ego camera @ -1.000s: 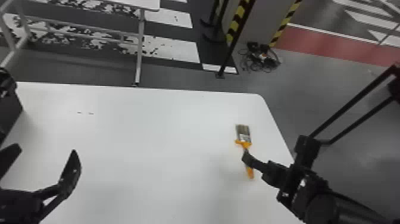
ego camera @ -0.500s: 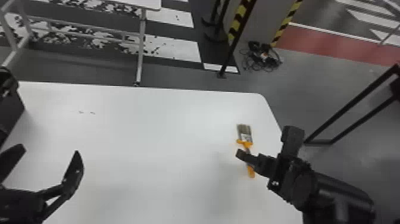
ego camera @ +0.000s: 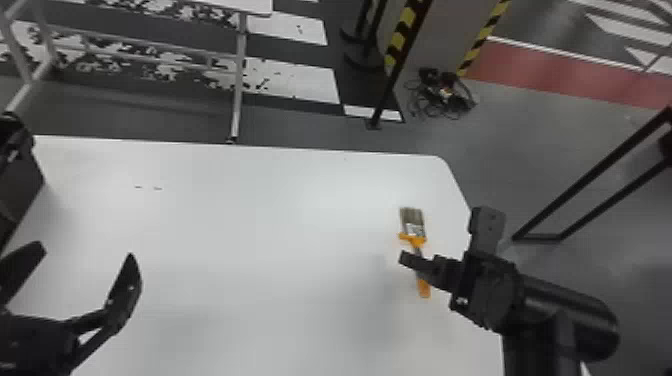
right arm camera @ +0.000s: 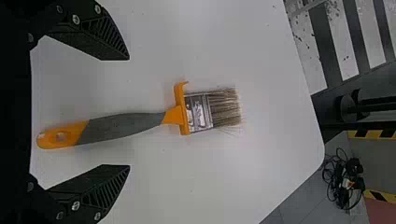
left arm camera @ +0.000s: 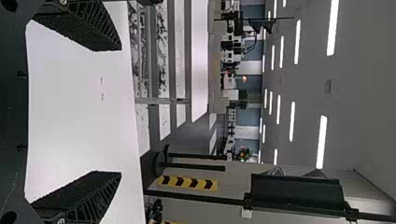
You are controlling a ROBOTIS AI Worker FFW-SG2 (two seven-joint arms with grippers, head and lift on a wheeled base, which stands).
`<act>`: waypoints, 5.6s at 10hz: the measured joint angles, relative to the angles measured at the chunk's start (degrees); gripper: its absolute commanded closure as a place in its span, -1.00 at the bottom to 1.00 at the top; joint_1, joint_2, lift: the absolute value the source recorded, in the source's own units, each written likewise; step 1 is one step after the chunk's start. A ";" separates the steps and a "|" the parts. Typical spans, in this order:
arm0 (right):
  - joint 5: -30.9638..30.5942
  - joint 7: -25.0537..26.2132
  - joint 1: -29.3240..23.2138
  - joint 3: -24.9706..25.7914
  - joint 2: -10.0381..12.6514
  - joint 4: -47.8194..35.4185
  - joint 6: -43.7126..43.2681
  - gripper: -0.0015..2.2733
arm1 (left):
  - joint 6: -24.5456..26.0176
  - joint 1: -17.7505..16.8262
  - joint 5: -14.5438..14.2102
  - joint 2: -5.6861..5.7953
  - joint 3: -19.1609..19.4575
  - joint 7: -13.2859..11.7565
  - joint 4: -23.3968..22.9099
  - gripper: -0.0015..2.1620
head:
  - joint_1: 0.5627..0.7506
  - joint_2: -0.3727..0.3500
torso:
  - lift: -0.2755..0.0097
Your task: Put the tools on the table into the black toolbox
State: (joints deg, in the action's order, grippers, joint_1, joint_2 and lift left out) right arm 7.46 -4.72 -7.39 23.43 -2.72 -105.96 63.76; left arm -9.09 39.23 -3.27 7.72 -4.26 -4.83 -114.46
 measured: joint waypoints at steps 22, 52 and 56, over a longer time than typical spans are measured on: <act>-0.19 -3.03 -3.11 0.71 -1.86 -2.51 -0.46 0.97 | 1.35 -0.68 -0.51 0.68 -0.31 -0.54 -2.67 -0.97 | 0.41 -0.91 | 0.41; -2.94 -11.19 -29.78 -32.22 -2.10 -30.51 -22.26 0.97 | 56.38 -21.47 -35.85 -2.20 -3.70 -8.53 -8.55 -0.95 | 0.41 -0.32 | 0.41; -4.29 -11.18 -30.00 -35.24 -2.34 -31.17 -21.96 0.97 | 56.34 -24.41 -35.51 -3.04 -5.17 -8.61 -4.89 -0.95 | 0.41 -0.29 | 0.41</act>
State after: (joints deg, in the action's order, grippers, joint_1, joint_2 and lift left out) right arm 3.17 -15.91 -37.39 -11.81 -5.06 -137.14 41.80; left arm 47.25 14.83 -38.77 4.68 -9.43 -13.45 -119.35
